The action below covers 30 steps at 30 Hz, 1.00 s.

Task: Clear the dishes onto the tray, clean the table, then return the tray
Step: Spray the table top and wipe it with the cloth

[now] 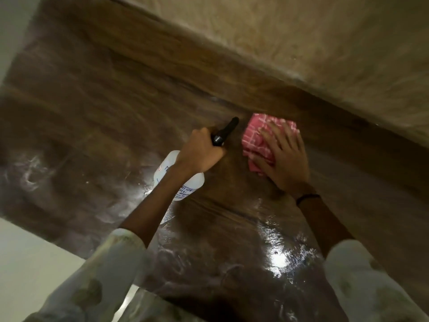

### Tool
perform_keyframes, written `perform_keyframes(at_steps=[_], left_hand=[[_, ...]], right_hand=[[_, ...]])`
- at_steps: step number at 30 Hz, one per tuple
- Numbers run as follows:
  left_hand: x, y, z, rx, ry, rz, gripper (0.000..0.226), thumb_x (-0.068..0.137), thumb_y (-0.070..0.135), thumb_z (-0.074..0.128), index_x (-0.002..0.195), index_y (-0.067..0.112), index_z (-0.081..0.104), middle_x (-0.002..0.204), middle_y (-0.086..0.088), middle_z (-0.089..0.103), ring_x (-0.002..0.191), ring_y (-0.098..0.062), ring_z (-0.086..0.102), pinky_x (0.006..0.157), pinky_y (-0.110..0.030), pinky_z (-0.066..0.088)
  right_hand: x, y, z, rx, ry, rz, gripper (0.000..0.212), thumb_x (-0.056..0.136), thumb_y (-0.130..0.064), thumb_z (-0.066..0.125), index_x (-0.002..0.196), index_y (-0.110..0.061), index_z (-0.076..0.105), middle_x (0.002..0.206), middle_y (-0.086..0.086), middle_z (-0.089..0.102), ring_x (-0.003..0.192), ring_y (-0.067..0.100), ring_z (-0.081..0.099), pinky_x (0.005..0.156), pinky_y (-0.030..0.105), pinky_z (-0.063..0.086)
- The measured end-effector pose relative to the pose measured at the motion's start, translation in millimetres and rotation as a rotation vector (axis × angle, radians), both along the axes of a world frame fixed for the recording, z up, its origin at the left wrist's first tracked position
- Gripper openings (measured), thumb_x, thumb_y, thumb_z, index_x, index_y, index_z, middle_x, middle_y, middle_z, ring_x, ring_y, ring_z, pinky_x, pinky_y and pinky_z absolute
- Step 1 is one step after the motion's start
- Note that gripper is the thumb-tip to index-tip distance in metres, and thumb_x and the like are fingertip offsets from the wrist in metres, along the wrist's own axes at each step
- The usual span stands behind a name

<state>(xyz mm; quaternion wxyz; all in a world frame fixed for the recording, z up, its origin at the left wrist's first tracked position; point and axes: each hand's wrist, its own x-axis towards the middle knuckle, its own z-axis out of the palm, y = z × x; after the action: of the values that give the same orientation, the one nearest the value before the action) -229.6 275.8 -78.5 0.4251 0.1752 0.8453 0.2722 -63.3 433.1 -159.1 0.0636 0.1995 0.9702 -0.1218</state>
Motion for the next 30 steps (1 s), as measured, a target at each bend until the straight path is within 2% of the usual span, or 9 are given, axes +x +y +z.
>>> perform_keyframes(at_steps=[3,8,12,16,20,22,24,28,30], left_hand=[[-11,-9,-4,-0.011,-0.017,-0.008,0.028,0.068,0.025,0.06,0.091,0.009,0.063,0.086,-0.018,0.065,0.077,-0.033,0.065,0.078,-0.05,0.055],[-24,-17,-9,0.061,-0.067,0.028,0.019,0.081,0.01,0.064,0.099,0.007,0.063,0.091,-0.015,0.066,0.077,-0.027,0.065,0.079,-0.044,0.056],[-25,-16,-10,0.068,-0.053,0.011,0.023,0.078,0.009,0.065,0.101,0.008,0.064,0.096,-0.016,0.067,0.087,-0.03,0.066,0.085,-0.043,0.055],[-24,-17,-7,0.067,-0.049,-0.002,0.025,0.076,0.01,0.064,0.101,0.01,0.065,0.095,-0.017,0.068,0.088,-0.033,0.066,0.083,-0.046,0.055],[-30,-32,-5,0.01,-0.087,0.004,0.033,0.071,0.019,0.062,0.102,0.01,0.063,0.093,-0.015,0.066,0.085,-0.035,0.065,0.08,-0.05,0.056],[-33,-43,-6,-0.002,-0.084,0.029,0.038,0.065,0.024,0.059,0.1,0.01,0.063,0.093,-0.016,0.066,0.083,-0.035,0.065,0.078,-0.048,0.056],[-34,-52,-9,-0.022,-0.05,0.031,0.031,0.07,0.021,0.062,0.099,0.01,0.064,0.091,-0.015,0.066,0.081,-0.033,0.065,0.076,-0.045,0.056],[-35,-68,-16,-0.056,0.018,0.073,0.016,0.079,0.013,0.063,0.092,0.004,0.062,0.081,-0.016,0.064,0.071,-0.031,0.063,0.066,-0.037,0.053],[-34,-76,-17,-0.078,0.041,0.092,0.014,0.079,0.012,0.063,0.089,0.002,0.063,0.079,-0.016,0.065,0.073,-0.033,0.065,0.068,-0.039,0.054]], right_hand=[[11,19,1,0.017,0.019,-0.162,0.069,0.09,-0.065,0.032,0.147,-0.026,0.029,0.156,0.005,0.028,0.146,0.026,0.015,0.119,0.047,0.011],[-70,25,-7,0.075,0.042,-0.503,0.077,0.089,-0.067,0.028,0.151,-0.021,0.022,0.157,0.009,0.023,0.146,0.032,0.017,0.118,0.052,0.012],[-122,-4,-11,0.039,0.013,-0.31,0.075,0.089,-0.065,0.024,0.151,-0.023,0.02,0.159,0.008,0.018,0.147,0.034,0.012,0.118,0.053,0.005],[-83,-20,-7,0.007,0.0,-0.047,0.071,0.09,-0.067,0.028,0.148,-0.026,0.025,0.157,0.005,0.025,0.146,0.028,0.015,0.12,0.05,0.006],[-53,-3,-1,0.015,0.009,-0.172,0.07,0.09,-0.066,0.033,0.149,-0.029,0.023,0.158,0.003,0.023,0.147,0.024,0.011,0.12,0.045,0.005],[-74,0,-2,0.038,0.023,-0.286,0.072,0.09,-0.064,0.032,0.15,-0.026,0.021,0.159,0.004,0.019,0.148,0.026,0.011,0.12,0.048,0.007],[-106,-2,-3,0.039,0.016,-0.366,0.075,0.089,-0.066,0.028,0.151,-0.025,0.019,0.16,0.005,0.017,0.148,0.028,0.011,0.12,0.05,0.006],[-153,-12,-8,0.005,0.015,-0.279,0.074,0.09,-0.066,0.031,0.151,-0.025,0.019,0.159,0.005,0.017,0.147,0.03,0.011,0.119,0.052,0.002],[-160,-21,-8,0.003,0.028,-0.207,0.072,0.09,-0.064,0.031,0.15,-0.025,0.023,0.159,0.006,0.02,0.147,0.031,0.011,0.118,0.054,0.004]])
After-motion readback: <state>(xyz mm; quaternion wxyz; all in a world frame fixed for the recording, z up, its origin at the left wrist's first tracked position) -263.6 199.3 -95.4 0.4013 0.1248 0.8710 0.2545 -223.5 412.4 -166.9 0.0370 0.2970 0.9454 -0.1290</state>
